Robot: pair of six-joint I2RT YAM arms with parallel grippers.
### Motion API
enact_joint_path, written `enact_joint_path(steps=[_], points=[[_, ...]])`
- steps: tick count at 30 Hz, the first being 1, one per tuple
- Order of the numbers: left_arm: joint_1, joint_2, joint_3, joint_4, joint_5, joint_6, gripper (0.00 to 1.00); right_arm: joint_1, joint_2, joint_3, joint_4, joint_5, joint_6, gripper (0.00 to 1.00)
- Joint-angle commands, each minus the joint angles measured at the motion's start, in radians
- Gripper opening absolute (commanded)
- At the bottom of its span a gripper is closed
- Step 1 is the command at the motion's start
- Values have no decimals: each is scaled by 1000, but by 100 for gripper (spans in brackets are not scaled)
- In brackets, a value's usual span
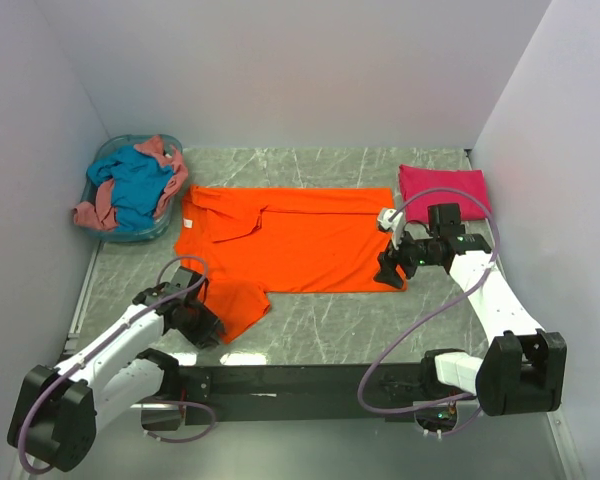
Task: Fold and stack the t-shirts
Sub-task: Fold the tshirt
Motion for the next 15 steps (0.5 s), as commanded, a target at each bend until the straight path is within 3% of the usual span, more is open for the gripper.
enact_joint_path(steps=[1, 7, 11, 15], points=[[-12, 25, -11, 29, -28, 7, 39, -9, -7, 49, -7, 3, -14, 77], [-27, 82, -33, 109, -13, 8, 26, -9, -20, 57, -33, 52, -42, 76], [-30, 91, -19, 120, -24, 31, 10, -12, -32, 57, -81, 101, -94, 76], [-29, 44, 3, 104, -41, 73, 1, -35, -55, 2, -159, 153, -332, 77]])
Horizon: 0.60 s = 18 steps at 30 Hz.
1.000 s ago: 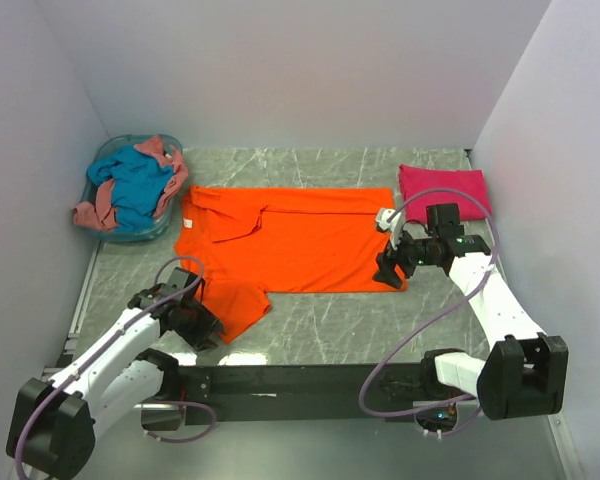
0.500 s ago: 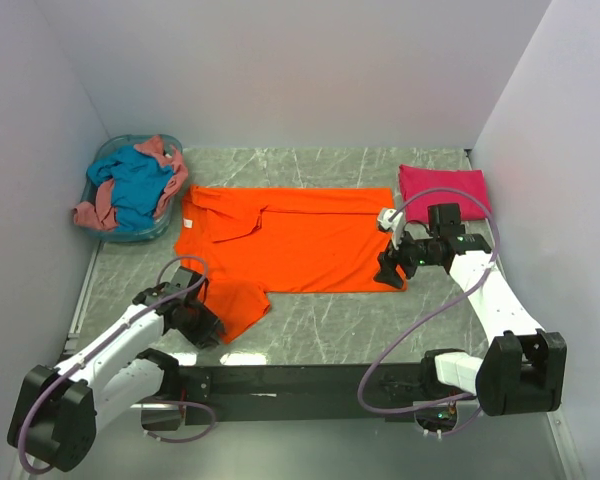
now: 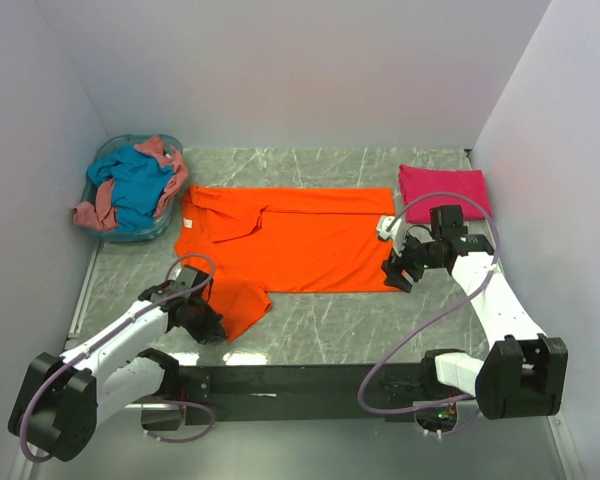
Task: Fold and stack the t-shirts
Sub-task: Fold the tshirt
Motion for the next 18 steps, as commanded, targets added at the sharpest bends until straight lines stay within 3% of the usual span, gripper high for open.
enact_joint_path(steps=[1, 3, 7, 11, 18], points=[[-3, -31, 4, 21, -70, 51, 1, -34, -52, -27, -94, 70, -256, 78], [-5, -75, 18, 6, -72, 54, 1, -120, -58, -85, -108, 78, -458, 79], [-5, -138, 31, -21, -60, 56, 1, -229, 32, -85, -133, 95, -678, 75], [-5, -181, 51, -35, -37, 59, 1, -237, 159, -41, -176, 115, -754, 63], [-5, -206, 87, -43, -32, 66, 1, -175, 234, -50, -84, 127, -719, 61]])
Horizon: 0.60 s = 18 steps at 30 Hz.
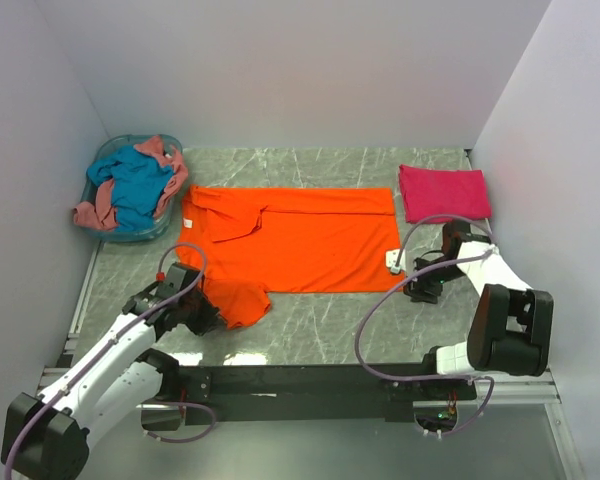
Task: Fold and stack the t-shirts
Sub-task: Fold the tshirt
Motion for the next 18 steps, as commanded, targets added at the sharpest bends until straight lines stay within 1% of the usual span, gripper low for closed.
enact_joint_path(steps=[1, 3, 6, 12, 15, 16, 18], points=[[-1, -9, 53, -11, 1, 20, 1, 48, 18, 25, 52, 24, -4, 60], [-3, -3, 59, -8, 4, 25, 1, 68, 29, 20, 102, 36, 27, 59], [-3, 3, 68, -5, 16, 26, 1, 91, 67, 37, 114, 41, 46, 58], [-1, 5, 102, -22, 0, 36, 1, 149, 108, 30, 152, 92, 82, 53], [-1, 2, 122, -33, -11, 40, 1, 158, 122, 30, 166, 107, 102, 46], [-1, 0, 135, -34, -14, 40, 1, 161, 125, 31, 168, 108, 105, 40], [-1, -1, 151, -45, -29, 46, 0, 161, 127, 37, 168, 112, 119, 32]])
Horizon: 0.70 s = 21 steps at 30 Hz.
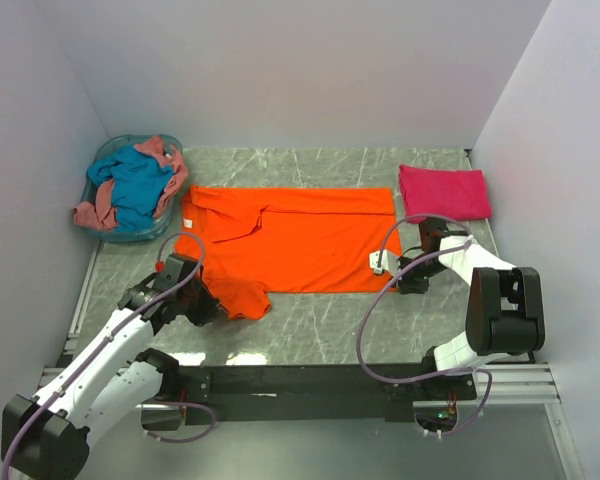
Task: Fold and stack the t-shirts
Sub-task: Fold the tshirt
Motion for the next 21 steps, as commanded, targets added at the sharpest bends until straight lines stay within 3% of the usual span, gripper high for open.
enact_joint_path(steps=[1, 3, 5, 21], points=[[-1, -11, 74, -23, -34, 26, 0, 5, 10, 34, 26, 20, 31, 26], [-1, -5, 88, -31, -51, 37, 0, 4, 3, 37, 28, 22, 42, 16], [0, 3, 106, -34, -62, 46, 0, 4, -5, 40, 31, 17, 57, 0], [40, 98, 226, 44, -73, 115, 0, 4, 40, 198, -26, -70, 253, 0]])
